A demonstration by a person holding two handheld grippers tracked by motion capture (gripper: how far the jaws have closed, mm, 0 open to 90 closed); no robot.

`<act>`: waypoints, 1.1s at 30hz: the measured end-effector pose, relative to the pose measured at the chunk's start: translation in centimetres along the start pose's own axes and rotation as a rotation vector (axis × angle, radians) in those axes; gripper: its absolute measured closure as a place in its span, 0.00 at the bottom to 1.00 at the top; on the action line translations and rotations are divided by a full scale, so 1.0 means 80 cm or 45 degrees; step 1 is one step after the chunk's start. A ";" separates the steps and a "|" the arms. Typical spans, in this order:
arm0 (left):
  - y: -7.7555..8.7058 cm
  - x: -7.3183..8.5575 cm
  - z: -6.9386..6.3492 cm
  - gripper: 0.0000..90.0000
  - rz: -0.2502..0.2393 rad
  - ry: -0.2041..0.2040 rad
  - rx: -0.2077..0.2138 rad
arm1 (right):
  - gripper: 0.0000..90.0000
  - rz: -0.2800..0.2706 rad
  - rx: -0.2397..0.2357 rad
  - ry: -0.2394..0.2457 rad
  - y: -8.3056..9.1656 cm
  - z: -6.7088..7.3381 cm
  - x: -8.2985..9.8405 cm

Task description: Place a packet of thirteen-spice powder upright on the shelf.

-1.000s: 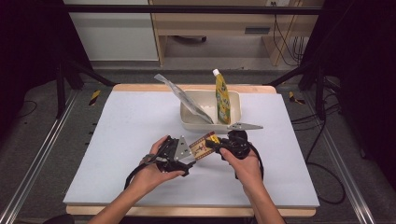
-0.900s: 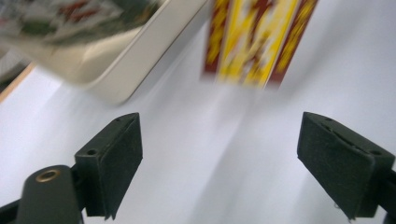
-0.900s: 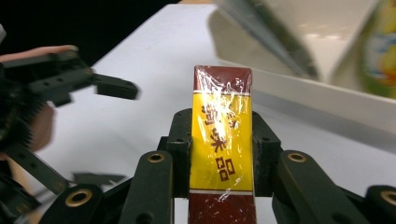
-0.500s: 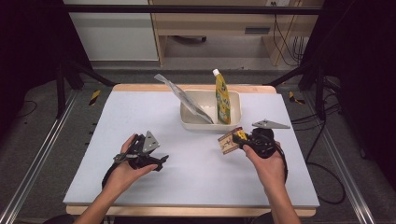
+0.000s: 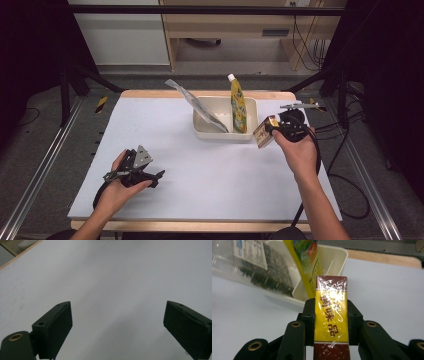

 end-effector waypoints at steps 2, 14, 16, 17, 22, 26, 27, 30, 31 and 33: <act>0.003 0.002 0.004 0.09 -0.004 0.020 -0.007 | 0.76 -0.006 0.024 0.015 0.000 -0.003 -0.017; 0.007 0.007 0.011 0.09 -0.007 0.066 -0.016 | 0.76 -0.056 0.089 0.052 -0.028 0.005 -0.100; 0.006 0.007 0.011 0.09 -0.005 0.063 -0.018 | 0.76 -0.048 0.098 0.052 -0.037 0.008 -0.105; 0.006 0.007 0.011 0.09 -0.002 0.059 -0.017 | 0.76 -0.046 0.098 0.051 -0.042 0.010 -0.107; 0.008 0.011 0.009 0.09 0.004 0.057 -0.016 | 0.76 -0.030 0.109 0.056 -0.062 0.018 -0.109; 0.008 0.011 0.006 0.09 0.002 0.048 -0.007 | 0.76 -0.001 0.130 0.054 -0.078 0.016 -0.105; 0.007 0.011 0.005 0.09 0.004 0.047 -0.002 | 0.76 0.003 0.131 0.046 -0.082 0.014 -0.104; 0.007 0.012 0.005 0.09 0.005 0.046 0.000 | 0.76 0.027 0.143 0.033 -0.094 0.011 -0.100; 0.007 0.012 0.005 0.09 0.004 0.047 0.001 | 0.76 0.036 0.149 0.026 -0.097 0.011 -0.098; 0.006 0.012 0.005 0.09 0.005 0.048 0.002 | 0.76 0.053 0.162 0.025 -0.105 0.009 -0.093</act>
Point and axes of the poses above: each handheld gripper's, and its own axes: y roughly backward along the jaws, x roughly out of its underside, z roughly to its left, the point moved 7 cm from there along -y, roughly forward along the jaws, and after that the axes turned 9 degrees about -z, right-handed, at the moved point
